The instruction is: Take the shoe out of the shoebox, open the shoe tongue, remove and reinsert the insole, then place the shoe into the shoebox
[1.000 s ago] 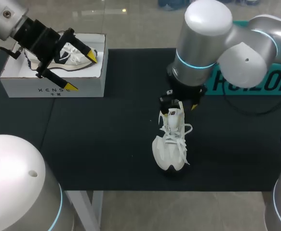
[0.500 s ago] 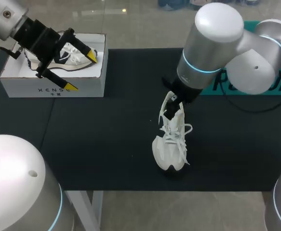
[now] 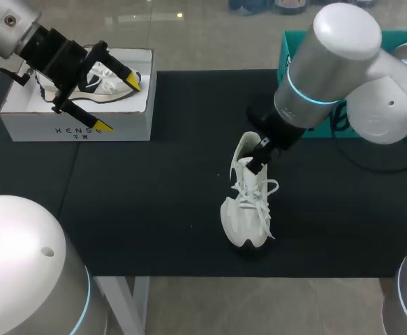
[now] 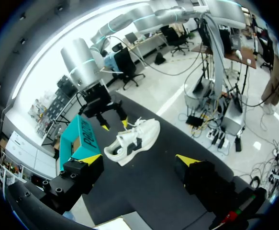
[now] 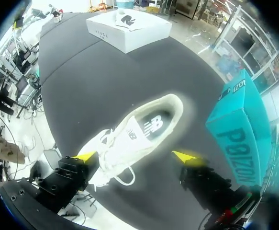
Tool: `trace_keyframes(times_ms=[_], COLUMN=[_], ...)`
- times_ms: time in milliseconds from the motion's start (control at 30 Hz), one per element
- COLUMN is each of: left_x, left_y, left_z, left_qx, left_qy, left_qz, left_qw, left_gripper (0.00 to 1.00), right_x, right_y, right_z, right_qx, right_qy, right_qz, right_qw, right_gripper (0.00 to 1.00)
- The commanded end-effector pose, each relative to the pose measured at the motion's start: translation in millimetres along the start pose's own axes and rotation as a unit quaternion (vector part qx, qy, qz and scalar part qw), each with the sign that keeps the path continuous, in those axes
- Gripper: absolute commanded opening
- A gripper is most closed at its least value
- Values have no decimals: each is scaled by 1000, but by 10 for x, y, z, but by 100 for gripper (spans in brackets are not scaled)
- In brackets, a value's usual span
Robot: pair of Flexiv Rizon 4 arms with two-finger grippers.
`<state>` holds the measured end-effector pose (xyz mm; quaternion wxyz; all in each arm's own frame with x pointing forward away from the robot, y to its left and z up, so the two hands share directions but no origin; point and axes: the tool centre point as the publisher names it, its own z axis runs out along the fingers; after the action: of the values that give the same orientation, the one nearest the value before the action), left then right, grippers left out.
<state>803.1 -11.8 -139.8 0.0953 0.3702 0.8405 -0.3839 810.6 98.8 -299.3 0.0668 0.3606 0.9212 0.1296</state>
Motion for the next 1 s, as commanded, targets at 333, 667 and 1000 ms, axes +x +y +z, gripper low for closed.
trace_keyframes(times_ms=[333,667,1000], left_x=[2,2,2], left_y=[-5,-5,-5], left_z=[-5,-5,-5], left_qx=[-2,-2,-2], left_qy=[2,2,2], left_qz=[0,0,0], left_qw=[1000,1000,1000], left_gripper=[100,100,100], right_x=[-217,-468,-685], right_y=[146,395,555], right_z=[72,115,262], right_qx=[16,4,29], right_qy=[37,49,28], right_qz=[-142,-214,-245], right_qw=[989,976,969], right_gripper=[100,100,100])
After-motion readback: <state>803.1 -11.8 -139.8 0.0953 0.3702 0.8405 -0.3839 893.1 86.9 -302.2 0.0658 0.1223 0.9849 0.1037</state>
